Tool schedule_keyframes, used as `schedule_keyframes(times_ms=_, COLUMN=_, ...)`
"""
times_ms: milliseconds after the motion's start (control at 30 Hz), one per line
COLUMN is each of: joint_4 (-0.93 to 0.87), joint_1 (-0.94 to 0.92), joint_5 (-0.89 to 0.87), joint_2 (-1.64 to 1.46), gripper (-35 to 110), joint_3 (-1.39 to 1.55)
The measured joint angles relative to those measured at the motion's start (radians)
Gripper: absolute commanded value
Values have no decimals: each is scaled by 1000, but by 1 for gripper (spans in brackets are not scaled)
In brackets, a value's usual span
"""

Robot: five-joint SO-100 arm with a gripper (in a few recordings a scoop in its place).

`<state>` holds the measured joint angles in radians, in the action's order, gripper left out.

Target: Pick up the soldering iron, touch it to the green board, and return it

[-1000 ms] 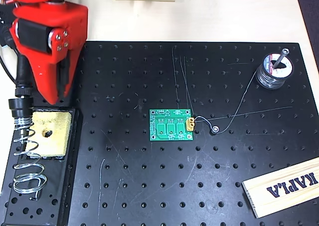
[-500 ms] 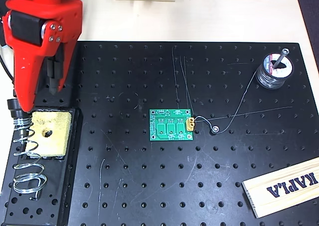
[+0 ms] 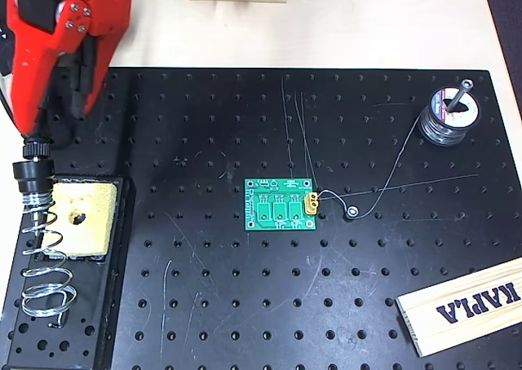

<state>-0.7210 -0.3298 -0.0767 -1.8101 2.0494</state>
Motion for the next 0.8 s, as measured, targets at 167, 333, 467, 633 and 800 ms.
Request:
schedule_keyframes(times_ms=167, joint_4=52, joint_1=-40, joint_5=29, joint_2=0, gripper=22, joint_3=11)
schedule_keyframes(times_ms=333, joint_4=92, joint_1=-77, joint_5=64, joint_2=9, gripper=17, joint_3=11)
schedule_keyframes(times_ms=467, joint_4=112, joint_1=-80, joint_5=69, joint_2=20, gripper=17, joint_3=11)
schedule_keyframes(times_ms=633, joint_4=129, joint_1=-80, joint_5=69, joint_2=35, gripper=19, joint_3=11)
schedule_keyframes(times_ms=800, joint_4=161, joint_1=-75, joint_5=69, joint_2=41, gripper=13, joint_3=17)
